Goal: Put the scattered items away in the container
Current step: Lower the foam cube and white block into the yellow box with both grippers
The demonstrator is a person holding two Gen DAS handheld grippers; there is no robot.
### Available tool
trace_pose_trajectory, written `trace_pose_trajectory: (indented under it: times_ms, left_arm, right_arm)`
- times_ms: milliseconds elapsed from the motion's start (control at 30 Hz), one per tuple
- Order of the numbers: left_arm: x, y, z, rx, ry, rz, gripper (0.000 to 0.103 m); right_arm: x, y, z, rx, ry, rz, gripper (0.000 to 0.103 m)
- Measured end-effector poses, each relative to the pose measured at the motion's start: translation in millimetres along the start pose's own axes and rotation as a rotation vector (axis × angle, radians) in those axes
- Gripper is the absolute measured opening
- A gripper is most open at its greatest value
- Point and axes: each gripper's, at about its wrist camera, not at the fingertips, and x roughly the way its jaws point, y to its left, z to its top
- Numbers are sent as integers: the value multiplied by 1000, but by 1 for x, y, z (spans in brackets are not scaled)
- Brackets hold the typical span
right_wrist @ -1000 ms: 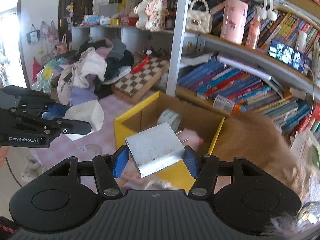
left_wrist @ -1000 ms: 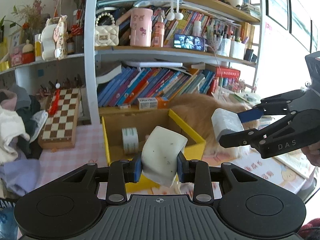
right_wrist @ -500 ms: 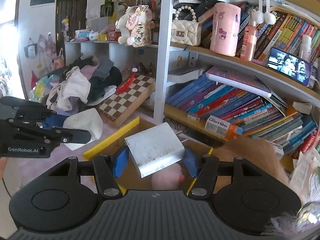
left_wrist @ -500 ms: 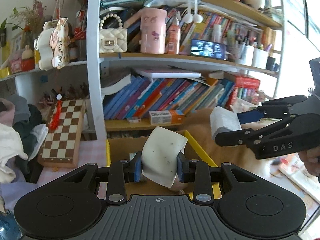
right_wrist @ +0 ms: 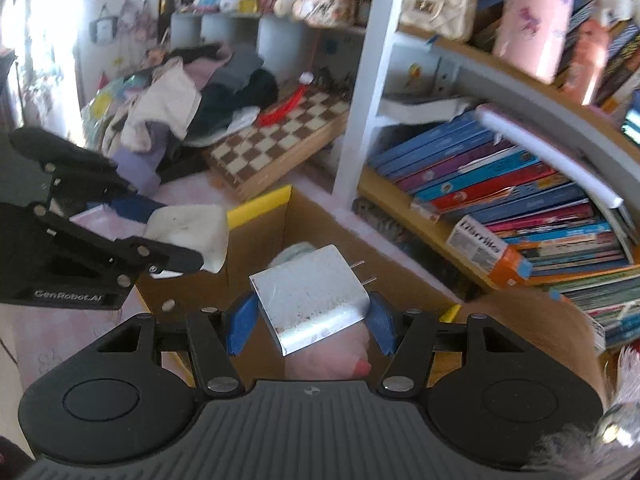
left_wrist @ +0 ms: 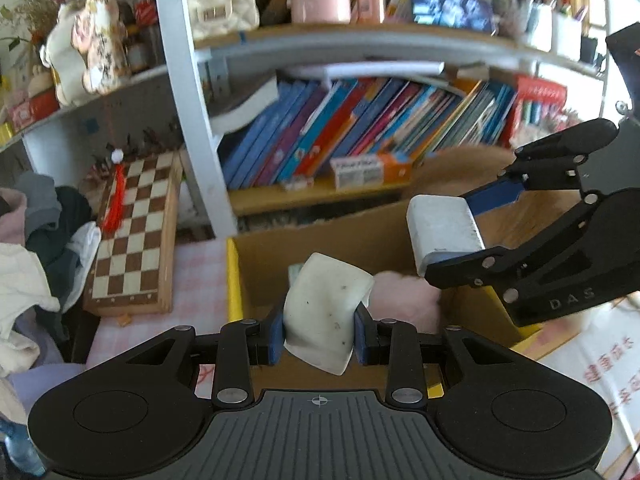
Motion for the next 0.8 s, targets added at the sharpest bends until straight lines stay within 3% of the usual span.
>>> trace_pose_trajectory:
  times_ms: [367, 800]
  left_arm:
    - [45, -4, 6, 71, 115, 7, 32]
    - [86, -4, 4, 163, 258, 23, 32]
  right_arm:
    - [48, 3, -4, -187, 73, 156, 57]
    - [94, 13, -4, -331, 182, 267, 55]
